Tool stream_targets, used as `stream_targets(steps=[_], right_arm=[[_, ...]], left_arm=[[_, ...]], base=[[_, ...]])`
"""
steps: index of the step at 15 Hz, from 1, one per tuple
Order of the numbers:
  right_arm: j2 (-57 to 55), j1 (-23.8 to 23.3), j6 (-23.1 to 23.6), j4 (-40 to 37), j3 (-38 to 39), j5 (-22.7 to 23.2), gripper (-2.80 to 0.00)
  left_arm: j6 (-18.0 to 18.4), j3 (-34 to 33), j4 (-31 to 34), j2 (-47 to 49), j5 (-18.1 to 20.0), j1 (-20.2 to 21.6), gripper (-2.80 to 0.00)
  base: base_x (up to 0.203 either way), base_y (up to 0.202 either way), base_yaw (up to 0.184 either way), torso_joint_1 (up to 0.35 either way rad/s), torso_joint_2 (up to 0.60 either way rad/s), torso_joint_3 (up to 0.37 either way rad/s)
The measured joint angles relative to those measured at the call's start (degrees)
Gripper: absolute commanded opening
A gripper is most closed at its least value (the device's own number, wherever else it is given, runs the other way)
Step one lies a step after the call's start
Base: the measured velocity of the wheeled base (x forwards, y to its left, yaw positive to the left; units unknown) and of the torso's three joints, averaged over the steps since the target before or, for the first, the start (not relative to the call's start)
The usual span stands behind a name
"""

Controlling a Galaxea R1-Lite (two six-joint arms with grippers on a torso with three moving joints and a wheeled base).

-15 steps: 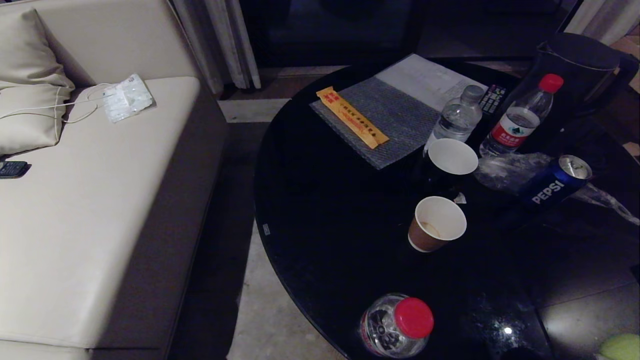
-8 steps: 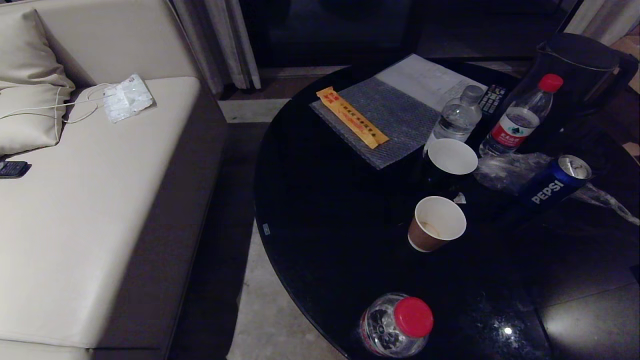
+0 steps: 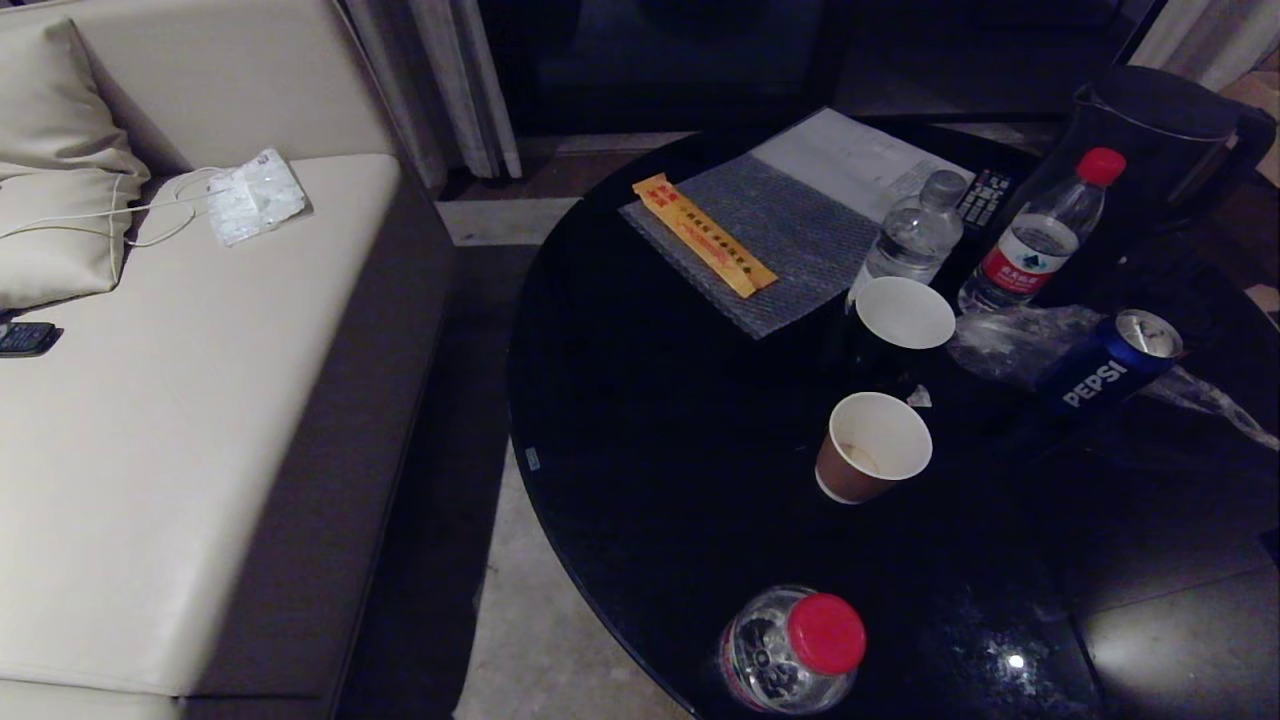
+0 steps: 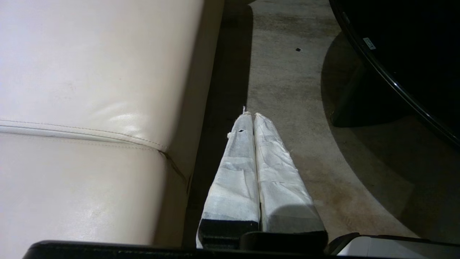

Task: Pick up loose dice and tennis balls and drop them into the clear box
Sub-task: Put the ball in the box

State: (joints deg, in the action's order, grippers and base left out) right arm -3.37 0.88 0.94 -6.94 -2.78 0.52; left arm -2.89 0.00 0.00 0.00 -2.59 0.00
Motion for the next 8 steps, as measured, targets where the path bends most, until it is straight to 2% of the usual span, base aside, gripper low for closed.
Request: stream_targets(steps=[8], right_arm=[[3.44, -0.26, 0.02, 0.07, 0.3, -0.1, -2.8]], left_arm=[[-0.05, 0.0, 0.0, 0.0, 0.01, 0.0, -2.8]], base=[[0.0, 0.0, 0.0, 0.0, 0.0, 0.0]])
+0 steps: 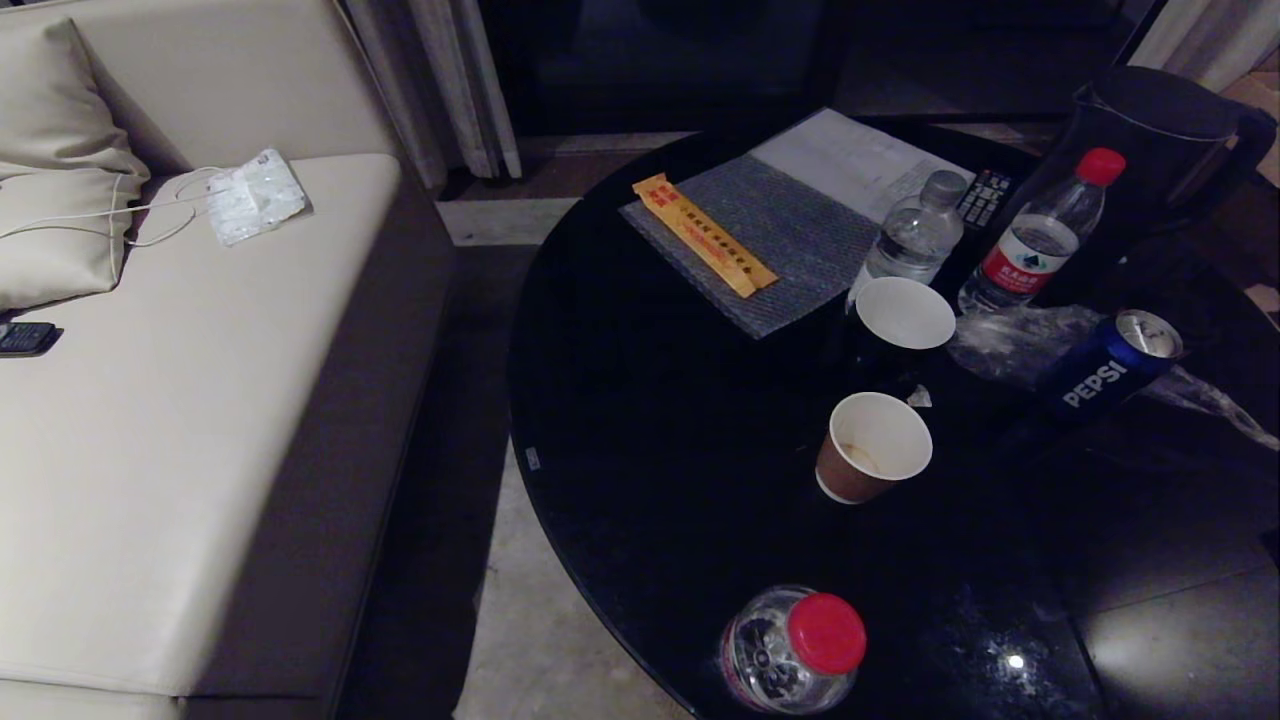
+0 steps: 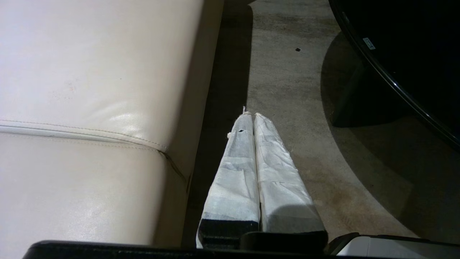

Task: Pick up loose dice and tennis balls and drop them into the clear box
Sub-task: Put the ball in the box

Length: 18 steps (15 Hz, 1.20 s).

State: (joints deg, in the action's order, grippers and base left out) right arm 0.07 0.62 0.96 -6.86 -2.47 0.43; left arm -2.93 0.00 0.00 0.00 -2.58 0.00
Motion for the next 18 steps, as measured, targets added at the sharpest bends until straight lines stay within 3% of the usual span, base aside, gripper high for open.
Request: stream_targets(steps=[12, 18], right_arm=[[0.02, -0.02, -0.2, -0.05, 0.0, -0.01, -2.8], [0.02, -0.02, -0.2, -0.06, 0.0, 0.0, -2.8]], left_arm=[[-0.04, 0.0, 0.05, 0.0, -0.02, 0.0, -2.8], [-0.56, 0.0, 0.0, 0.0, -0.17, 0.0, -2.8]], base=[[0.0, 0.0, 0.0, 0.0, 0.0, 0.003], [0.0, 0.0, 0.0, 0.005, 0.0, 0.179]])
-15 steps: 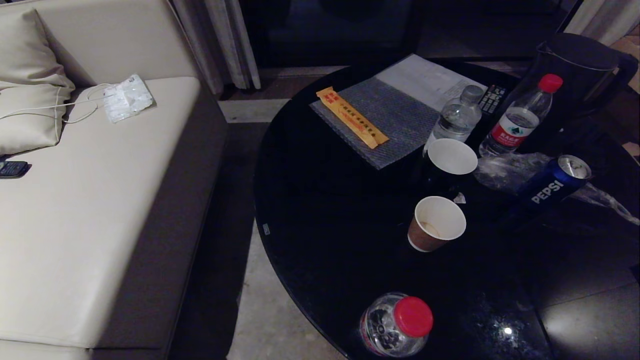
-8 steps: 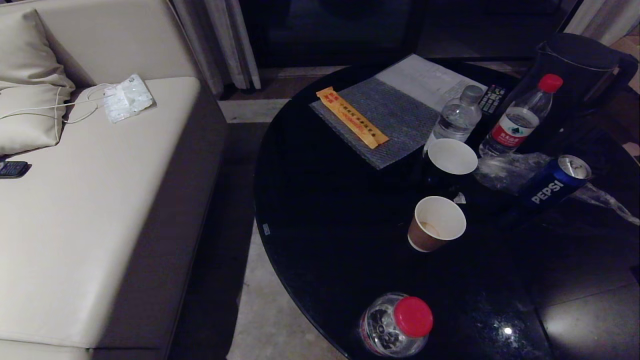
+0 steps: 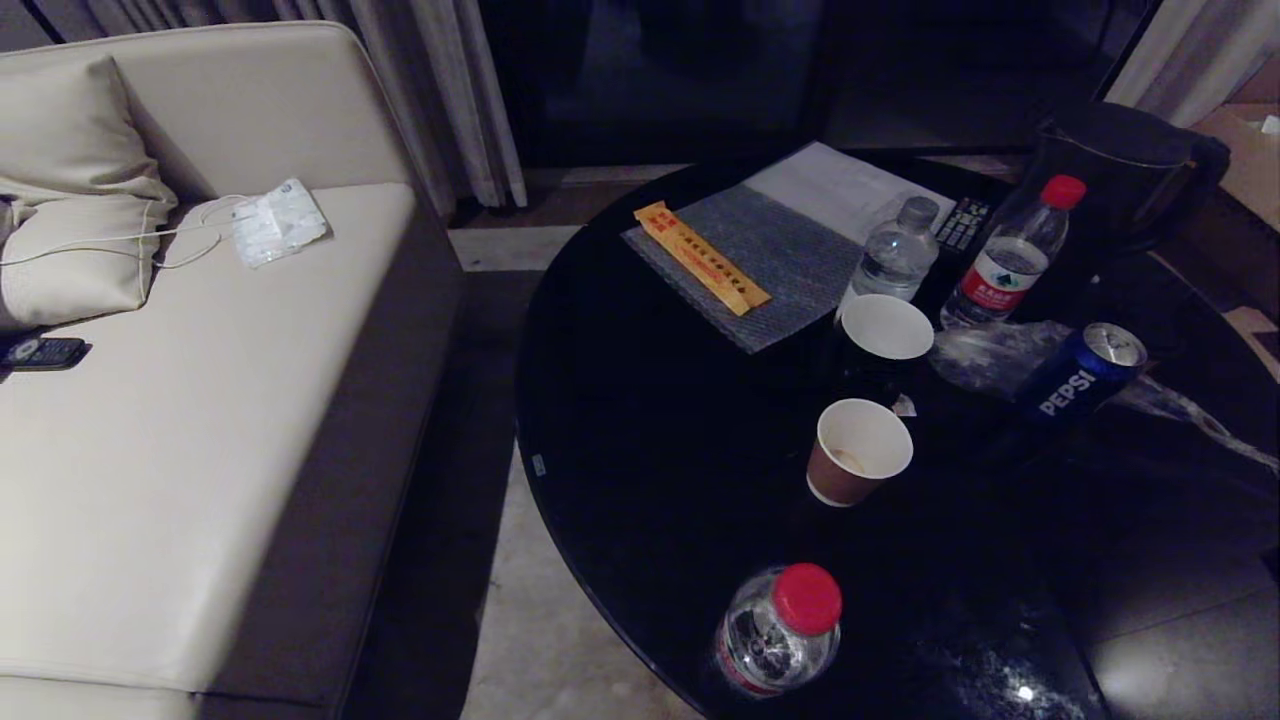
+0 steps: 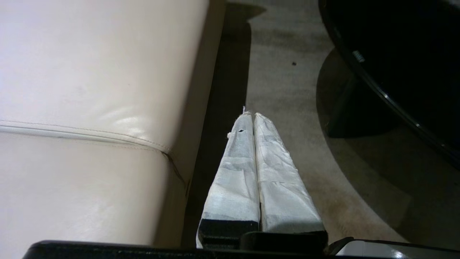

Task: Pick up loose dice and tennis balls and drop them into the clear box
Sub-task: Put the ball in the box

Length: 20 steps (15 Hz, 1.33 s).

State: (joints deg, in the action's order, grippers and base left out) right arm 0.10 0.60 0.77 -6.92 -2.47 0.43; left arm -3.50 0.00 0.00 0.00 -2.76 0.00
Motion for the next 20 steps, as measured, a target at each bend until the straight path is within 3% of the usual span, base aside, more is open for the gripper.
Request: stream_targets(steps=[20], right_arm=[[0.0, 0.0, 0.0, 0.01, 0.02, -0.02, -2.8]], left_arm=[[-0.24, 0.0, 0.0, 0.0, -0.2, 0.0, -2.8]], base=[[0.0, 0.0, 0.0, 0.002, 0.0, 0.199]])
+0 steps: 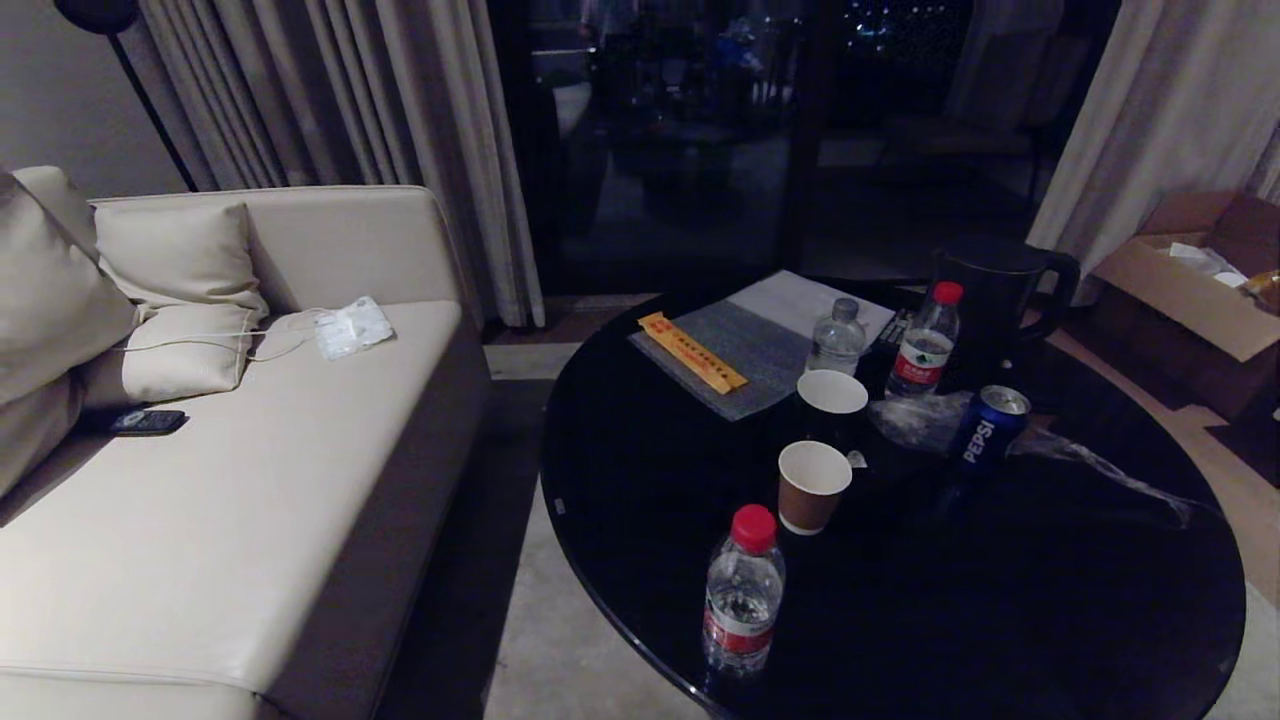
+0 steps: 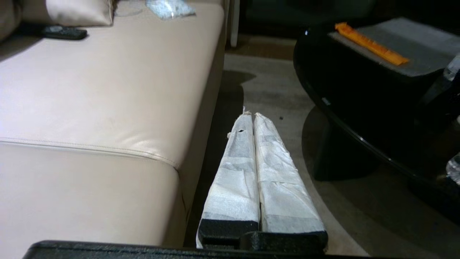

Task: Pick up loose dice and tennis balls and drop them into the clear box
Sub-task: Put the ball in the box

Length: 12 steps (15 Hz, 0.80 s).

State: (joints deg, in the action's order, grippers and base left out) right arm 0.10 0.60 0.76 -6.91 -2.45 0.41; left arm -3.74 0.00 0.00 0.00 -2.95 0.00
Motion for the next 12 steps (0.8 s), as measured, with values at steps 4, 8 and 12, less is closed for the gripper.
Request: stream_targets(steps=[4, 8, 12], right_arm=[[-0.02, 0.0, 0.0, 0.0, 0.0, 0.0, -2.8], [-0.02, 0.0, 0.0, 0.0, -0.02, 0.0, -2.8], [-0.02, 0.0, -0.02, 0.02, -0.02, 0.02, -2.8]], left_arm=[[0.11, 0.0, 0.02, 0.0, 0.0, 0.0, -2.8], [0.11, 0.0, 0.01, 0.0, 0.01, 0.0, -2.8], [0.16, 0.0, 0.0, 0.0, 0.06, 0.0, -2.8]], base=[[0.0, 0.0, 0.0, 0.002, 0.0, 0.033], [0.0, 0.0, 0.0, 0.0, 0.0, 0.0], [-0.172, 0.0, 0.0, 0.002, 0.0, 0.004]])
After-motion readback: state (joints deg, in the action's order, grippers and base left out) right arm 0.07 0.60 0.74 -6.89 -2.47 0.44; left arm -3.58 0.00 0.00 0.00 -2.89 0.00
